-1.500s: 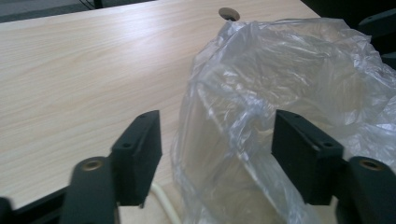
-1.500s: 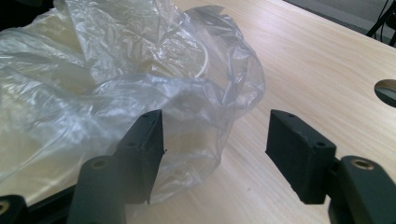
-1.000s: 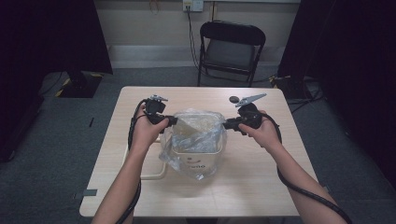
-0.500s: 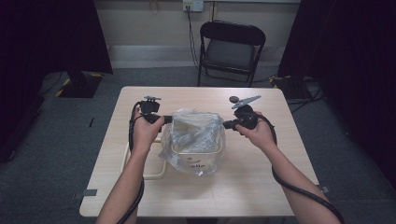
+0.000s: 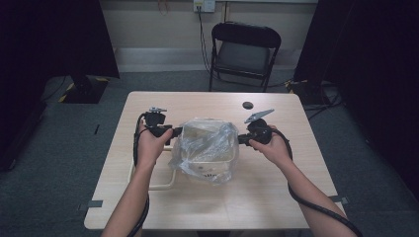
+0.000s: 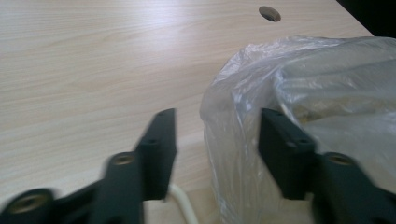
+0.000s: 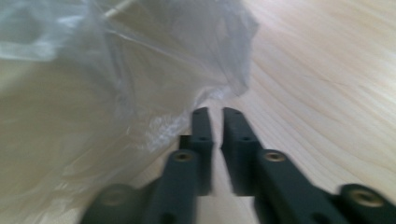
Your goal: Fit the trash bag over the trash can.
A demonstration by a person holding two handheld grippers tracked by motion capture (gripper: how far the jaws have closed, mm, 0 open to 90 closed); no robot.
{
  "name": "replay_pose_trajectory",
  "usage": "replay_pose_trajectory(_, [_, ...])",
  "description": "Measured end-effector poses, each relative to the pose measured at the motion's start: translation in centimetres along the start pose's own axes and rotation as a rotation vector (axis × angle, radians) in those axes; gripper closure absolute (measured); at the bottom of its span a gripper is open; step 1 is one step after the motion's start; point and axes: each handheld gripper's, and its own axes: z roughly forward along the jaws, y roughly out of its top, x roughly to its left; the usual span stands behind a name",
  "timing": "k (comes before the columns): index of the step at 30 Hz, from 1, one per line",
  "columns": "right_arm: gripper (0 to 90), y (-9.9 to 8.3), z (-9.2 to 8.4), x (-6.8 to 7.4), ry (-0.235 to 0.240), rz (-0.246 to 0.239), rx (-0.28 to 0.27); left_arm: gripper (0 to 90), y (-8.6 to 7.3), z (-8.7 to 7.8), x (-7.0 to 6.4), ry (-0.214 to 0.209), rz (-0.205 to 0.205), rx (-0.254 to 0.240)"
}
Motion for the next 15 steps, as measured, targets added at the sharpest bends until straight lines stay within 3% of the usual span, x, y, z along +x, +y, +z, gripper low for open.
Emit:
replay_pose_trajectory(3, [57.9, -0.3, -1.1, -0.1, 0.008, 0.031, -0.042, 36.1, -0.5, -0.8, 0.0, -0.023, -0.006, -0.005])
replay_pose_trajectory(6, [45.0, -0.7, -2.3, -0.2, -0.007, 0.039, -0.059, 28.8, -1.5, -2.5, -0.1, -0.031, 0.027, 0.010])
replay_pose_trajectory(9, [37.5, -1.1, -3.1, -0.1, -0.011, 0.050, -0.067, 23.9, -2.1, -3.6, -0.2, -0.027, 0.047, -0.003])
replay_pose_trajectory(11, [36.1, -1.3, -3.5, 0.0, -0.006, 0.042, -0.077, 20.7, -2.5, -4.4, -0.4, -0.063, 0.057, 0.009])
replay_pose_trajectory(15, [33.9, -1.6, -4.2, 0.2, 0.019, 0.036, -0.096, 20.7, -3.2, -5.3, -1.0, -0.094, 0.082, 0.004])
